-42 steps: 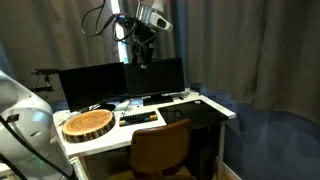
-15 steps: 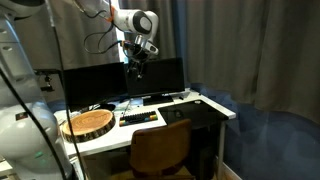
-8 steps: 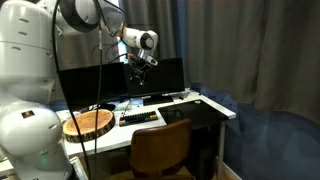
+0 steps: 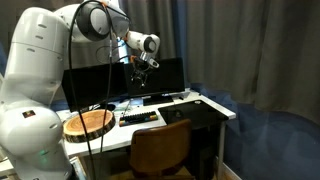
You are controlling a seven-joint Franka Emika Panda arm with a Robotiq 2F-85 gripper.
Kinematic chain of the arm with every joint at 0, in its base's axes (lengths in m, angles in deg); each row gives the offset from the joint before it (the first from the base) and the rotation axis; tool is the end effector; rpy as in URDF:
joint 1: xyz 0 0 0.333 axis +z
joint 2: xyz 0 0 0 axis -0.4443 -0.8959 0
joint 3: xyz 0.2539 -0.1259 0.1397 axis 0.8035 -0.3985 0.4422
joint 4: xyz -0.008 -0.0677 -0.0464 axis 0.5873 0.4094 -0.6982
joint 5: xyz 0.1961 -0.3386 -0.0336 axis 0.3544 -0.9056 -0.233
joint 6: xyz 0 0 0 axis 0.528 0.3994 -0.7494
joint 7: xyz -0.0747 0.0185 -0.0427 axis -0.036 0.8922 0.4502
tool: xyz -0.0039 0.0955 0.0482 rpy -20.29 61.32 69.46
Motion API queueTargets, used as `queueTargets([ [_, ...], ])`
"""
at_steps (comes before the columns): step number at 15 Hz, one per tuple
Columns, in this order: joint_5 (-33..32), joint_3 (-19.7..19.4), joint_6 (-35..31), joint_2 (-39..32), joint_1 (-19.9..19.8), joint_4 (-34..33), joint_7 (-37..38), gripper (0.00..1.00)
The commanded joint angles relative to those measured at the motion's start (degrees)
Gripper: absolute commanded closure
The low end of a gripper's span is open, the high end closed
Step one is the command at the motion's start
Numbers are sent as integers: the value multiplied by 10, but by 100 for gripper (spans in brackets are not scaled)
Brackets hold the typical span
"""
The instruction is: Pull the cord to the right side of the desk
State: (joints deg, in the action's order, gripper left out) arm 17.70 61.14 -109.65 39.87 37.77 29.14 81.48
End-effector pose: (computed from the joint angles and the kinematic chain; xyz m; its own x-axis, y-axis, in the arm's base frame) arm 0.5853 0.2409 0.4088 0.8910 0.1314 -0.4347 0.0545 -0.9812 -0.1849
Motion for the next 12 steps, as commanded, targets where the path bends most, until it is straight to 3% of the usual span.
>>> queueTargets([
  [1, 2, -7, 3, -1, 6, -3, -1, 0],
  [12, 25, 30, 49, -149, 33, -90, -96, 0],
])
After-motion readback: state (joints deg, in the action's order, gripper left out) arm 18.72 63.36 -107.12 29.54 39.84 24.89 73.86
